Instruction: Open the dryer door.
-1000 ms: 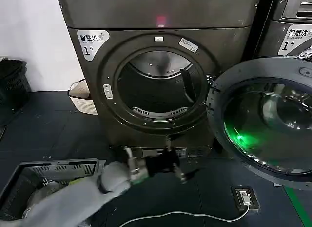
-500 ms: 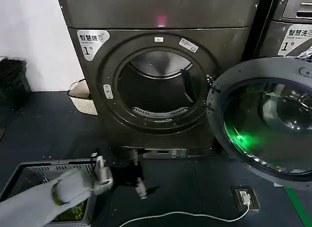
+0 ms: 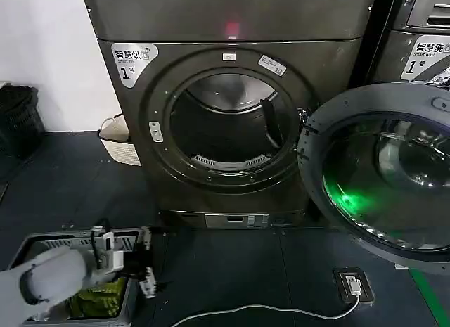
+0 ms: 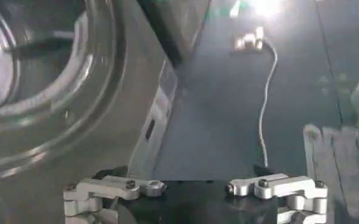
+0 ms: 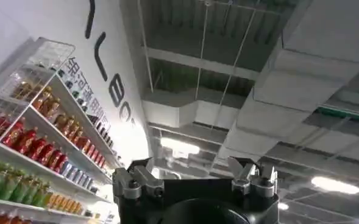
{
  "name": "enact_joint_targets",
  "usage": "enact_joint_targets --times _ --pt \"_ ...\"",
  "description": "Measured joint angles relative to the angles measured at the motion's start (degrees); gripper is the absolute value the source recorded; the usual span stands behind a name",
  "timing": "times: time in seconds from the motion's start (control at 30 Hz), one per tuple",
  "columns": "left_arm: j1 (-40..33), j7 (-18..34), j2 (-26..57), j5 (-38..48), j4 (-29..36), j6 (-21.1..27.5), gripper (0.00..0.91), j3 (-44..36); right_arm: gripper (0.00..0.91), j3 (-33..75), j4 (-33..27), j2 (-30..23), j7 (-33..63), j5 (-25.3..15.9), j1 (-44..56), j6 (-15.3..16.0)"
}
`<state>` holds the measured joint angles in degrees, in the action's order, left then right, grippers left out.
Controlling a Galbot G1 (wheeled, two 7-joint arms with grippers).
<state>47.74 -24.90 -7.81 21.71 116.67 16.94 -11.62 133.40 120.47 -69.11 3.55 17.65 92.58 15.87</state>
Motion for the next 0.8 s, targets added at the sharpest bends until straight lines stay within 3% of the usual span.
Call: enact_joint_targets --times 0.27,0.8 --pt "1.13 -2.26 3.42 -1.12 -2.73 2.71 0.907 2.26 0.878 -0.18 -0.47 0.18 -0.02 -0.17 -0.19 -0.01" --pt "2.17 -4.65 5.03 -5.35 -11.93 2.47 0.907 1.01 0.878 -0.51 -0.70 0.04 -0.04 -0.68 -0.62 -0.12"
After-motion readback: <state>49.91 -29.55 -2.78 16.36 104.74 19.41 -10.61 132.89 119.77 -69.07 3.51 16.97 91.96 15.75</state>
